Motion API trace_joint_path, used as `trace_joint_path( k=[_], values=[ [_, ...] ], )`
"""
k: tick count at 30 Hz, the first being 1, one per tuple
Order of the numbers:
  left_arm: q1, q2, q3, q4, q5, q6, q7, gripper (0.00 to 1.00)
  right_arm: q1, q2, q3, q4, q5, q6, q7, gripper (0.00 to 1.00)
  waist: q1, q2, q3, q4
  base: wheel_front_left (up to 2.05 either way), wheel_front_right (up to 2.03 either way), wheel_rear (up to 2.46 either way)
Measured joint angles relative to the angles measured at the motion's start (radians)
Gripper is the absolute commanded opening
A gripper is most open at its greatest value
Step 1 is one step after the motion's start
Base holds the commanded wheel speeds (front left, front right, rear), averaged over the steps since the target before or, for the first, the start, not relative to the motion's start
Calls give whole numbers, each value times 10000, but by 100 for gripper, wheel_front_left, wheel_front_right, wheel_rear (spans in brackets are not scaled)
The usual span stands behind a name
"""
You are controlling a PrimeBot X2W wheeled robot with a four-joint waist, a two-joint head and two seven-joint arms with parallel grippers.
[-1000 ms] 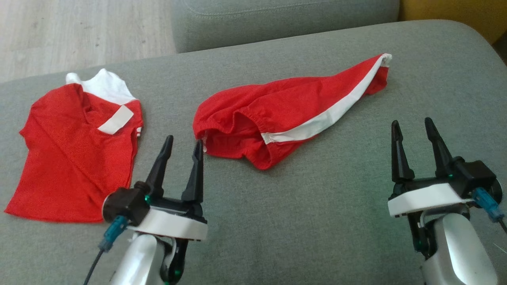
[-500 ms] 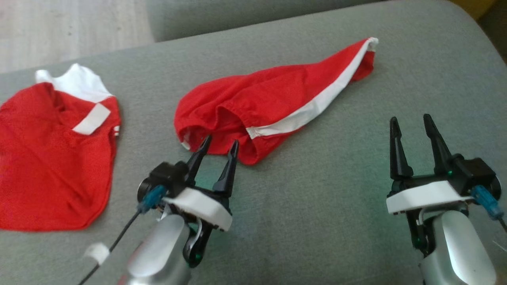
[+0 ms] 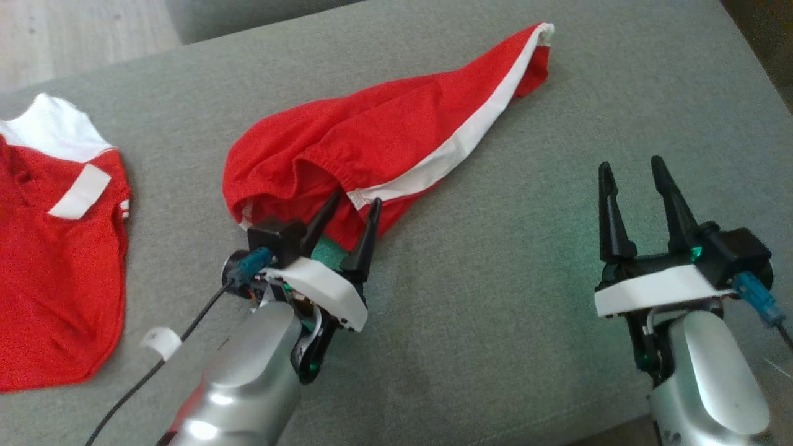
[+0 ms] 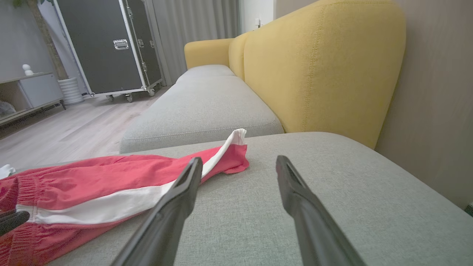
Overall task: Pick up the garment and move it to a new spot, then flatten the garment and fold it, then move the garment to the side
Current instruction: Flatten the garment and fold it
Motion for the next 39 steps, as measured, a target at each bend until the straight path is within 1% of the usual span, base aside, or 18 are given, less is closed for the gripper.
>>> trace_joint_path(
  k=[7,8,9,10,15,20,23,28,32,36,39],
  values=[
    [-450,2,-307,370,-244,27,-48,100,-175,0,-38,-82,67,0,0,100,0,0,219,-236,0,0,0],
    [-479,2,-366,399,-299,27,-48,80,-175,0,-44,-82,67,0,0,100,0,0,231,-257,0,0,0],
    [-499,0,-443,431,-328,25,-63,10,-175,0,-61,-82,65,0,0,100,0,0,237,-275,0,0,0],
    [-507,2,-527,443,-343,25,-125,0,-175,0,-82,-82,65,0,0,100,-1,0,234,-283,0,0,0],
    [-526,0,-911,368,-339,21,-441,0,-174,0,-234,-52,27,0,0,100,-1,0,29,-134,0,0,0],
    [-368,98,-1254,-15,-257,10,-533,0,-154,0,-387,102,-123,0,0,100,-2,0,-340,205,0,0,0],
    [31,297,-1519,-359,-207,8,-566,0,-102,0,-497,257,-219,0,0,100,-2,0,-630,478,0,0,0],
    [818,986,-1762,-945,-180,-65,-577,0,91,2,-571,573,-412,0,0,100,-3,0,-1133,1016,0,0,0],
    [1161,1323,-1768,-1290,-307,-58,-575,0,215,2,-757,1175,-639,0,0,100,-3,0,-1423,1477,0,0,0],
    [1377,1375,-1774,-1624,-368,36,-573,0,217,6,-918,2103,-1049,0,2,100,-3,0,-1592,1839,0,0,0],
    [1465,1365,-1831,-1778,-366,150,-573,0,198,10,-1356,3024,-1411,0,2,100,-3,0,-1618,1978,0,0,0]
  ],
)
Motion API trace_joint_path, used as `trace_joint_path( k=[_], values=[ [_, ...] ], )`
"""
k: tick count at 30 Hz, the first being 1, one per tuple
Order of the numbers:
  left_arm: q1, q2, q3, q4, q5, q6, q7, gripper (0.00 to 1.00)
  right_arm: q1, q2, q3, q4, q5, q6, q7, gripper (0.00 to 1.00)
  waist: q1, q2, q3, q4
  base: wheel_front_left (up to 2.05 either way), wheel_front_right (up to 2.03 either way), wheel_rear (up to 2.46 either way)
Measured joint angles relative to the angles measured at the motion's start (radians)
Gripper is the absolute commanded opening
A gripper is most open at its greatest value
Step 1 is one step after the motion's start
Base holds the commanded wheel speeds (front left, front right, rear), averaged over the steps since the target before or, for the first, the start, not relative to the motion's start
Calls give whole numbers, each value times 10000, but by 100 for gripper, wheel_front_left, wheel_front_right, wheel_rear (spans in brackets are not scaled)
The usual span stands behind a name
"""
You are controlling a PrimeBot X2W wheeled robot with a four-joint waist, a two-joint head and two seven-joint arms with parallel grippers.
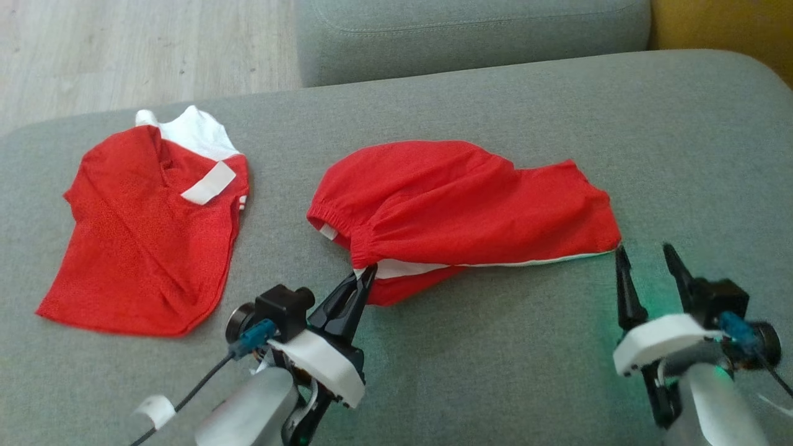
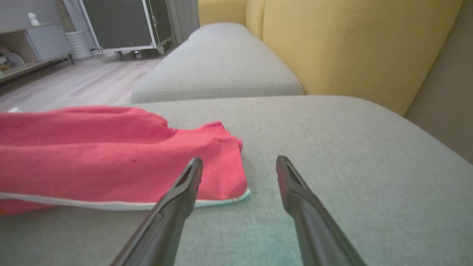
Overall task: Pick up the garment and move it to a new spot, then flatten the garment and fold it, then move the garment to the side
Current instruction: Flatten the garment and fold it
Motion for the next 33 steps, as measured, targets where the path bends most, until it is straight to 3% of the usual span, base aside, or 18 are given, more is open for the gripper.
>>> trace_joint_path(
  k=[6,20,33],
  values=[
    [15,-58,-21,-205,0,142,0,0,-467,0,-759,1388,-512,0,0,100,2,0,218,49,0,0,0],
    [-259,-92,-104,-336,40,148,0,0,-2218,-4,-1421,3797,-1336,0,0,100,3,0,746,266,0,0,0],
    [-479,-140,-171,-334,42,148,2,0,-3264,-23,-1745,5049,-2092,0,-4,100,3,0,948,388,0,0,0]
  ],
)
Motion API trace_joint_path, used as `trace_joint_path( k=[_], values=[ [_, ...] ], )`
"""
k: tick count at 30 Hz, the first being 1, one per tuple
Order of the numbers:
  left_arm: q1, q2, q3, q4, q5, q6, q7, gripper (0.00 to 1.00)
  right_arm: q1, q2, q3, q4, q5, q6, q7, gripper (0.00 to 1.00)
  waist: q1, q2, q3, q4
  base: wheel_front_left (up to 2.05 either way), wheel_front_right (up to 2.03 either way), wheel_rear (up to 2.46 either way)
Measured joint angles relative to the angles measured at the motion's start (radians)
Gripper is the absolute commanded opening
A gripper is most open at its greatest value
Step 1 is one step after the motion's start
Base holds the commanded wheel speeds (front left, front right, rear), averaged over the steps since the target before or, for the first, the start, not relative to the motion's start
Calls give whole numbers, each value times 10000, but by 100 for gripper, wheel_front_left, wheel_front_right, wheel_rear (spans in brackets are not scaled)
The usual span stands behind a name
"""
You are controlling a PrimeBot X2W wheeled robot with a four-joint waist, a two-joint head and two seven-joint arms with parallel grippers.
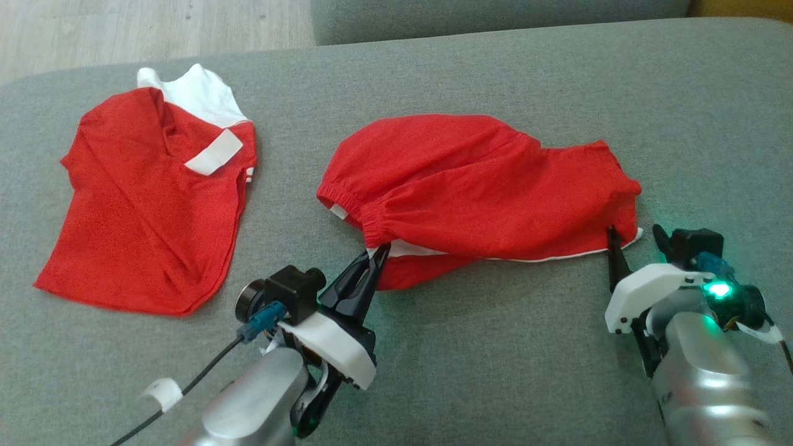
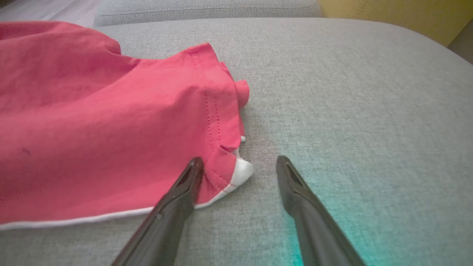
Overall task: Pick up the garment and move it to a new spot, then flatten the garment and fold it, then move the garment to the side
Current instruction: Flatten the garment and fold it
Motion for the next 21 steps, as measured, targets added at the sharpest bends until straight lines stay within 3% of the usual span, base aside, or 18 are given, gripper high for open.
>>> trace_joint_path(
  k=[4,5,6,12,21],
  values=[
    [0,-8,-15,19,0,0,0,0,-239,-23,42,351,-117,0,-58,100,0,0,28,21,0,0,0],
    [0,-8,-15,33,0,0,0,0,-314,-35,63,479,-113,0,-61,40,0,0,25,24,0,0,0],
    [0,-8,-17,54,0,0,0,0,-371,-54,107,573,-102,0,-75,0,-1,0,21,28,0,0,0],
    [3,17,-17,203,0,6,0,0,-480,-44,700,652,637,0,-67,0,0,0,-163,-16,0,0,0],
    [52,207,27,203,-23,171,-2,0,140,-46,1948,-1312,2815,0,-44,0,-1,0,-807,-380,0,0,0]
  ],
)
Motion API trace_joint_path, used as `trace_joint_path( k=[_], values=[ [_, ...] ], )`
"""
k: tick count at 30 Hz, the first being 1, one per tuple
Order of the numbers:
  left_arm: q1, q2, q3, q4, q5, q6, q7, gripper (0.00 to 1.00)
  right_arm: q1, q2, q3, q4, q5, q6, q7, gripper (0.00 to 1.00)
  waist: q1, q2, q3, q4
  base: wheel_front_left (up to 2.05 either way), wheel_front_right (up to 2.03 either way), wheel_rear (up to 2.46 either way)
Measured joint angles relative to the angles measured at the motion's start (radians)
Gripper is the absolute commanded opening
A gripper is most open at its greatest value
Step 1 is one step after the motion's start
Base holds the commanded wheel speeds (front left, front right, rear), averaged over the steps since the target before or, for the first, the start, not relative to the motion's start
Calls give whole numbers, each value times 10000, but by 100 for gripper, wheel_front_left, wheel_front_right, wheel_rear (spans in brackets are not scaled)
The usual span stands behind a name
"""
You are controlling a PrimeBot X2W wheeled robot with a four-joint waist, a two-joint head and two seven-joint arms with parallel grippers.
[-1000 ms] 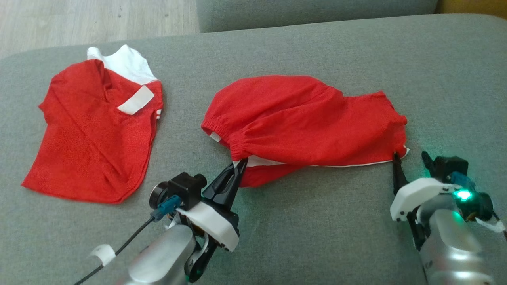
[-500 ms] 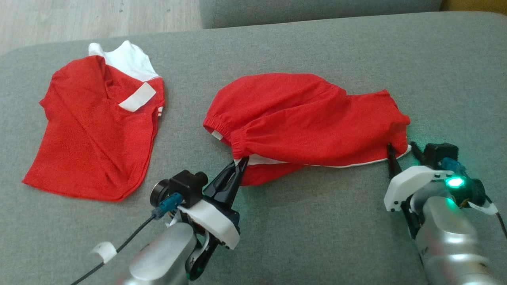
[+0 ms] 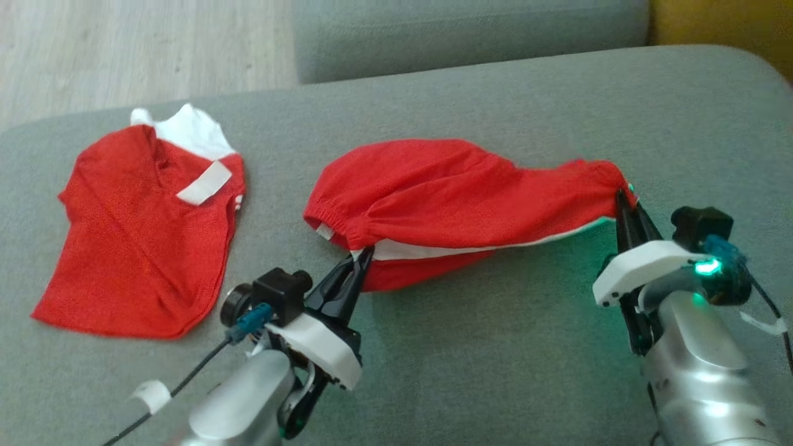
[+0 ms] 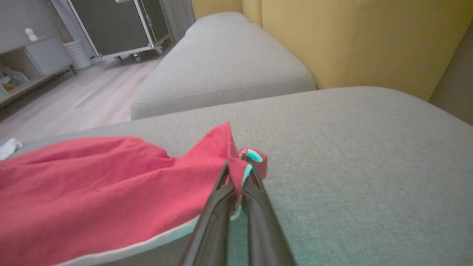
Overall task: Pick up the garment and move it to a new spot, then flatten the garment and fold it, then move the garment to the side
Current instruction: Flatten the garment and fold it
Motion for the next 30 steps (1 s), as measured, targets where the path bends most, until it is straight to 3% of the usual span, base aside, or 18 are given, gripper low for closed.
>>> trace_joint_path(
  k=[7,15,22,30],
  values=[
    [-384,757,88,-502,88,0,366,0,39,2,796,-1536,1206,0,0,0,-1,0,-520,-368,0,0,0],
    [-3176,1848,748,-1338,318,-155,1220,0,-1728,-8,936,-3358,1323,0,307,0,0,0,-955,-575,0,0,0],
    [-4255,2056,1051,-1682,157,-270,1501,0,-2297,-21,673,-4416,899,0,355,0,0,0,-1192,-597,0,0,0],
    [-4039,2153,1080,-2134,-201,-267,1710,0,-2063,-23,612,-5118,594,0,713,0,0,0,-1139,-661,0,0,0]
  ],
)
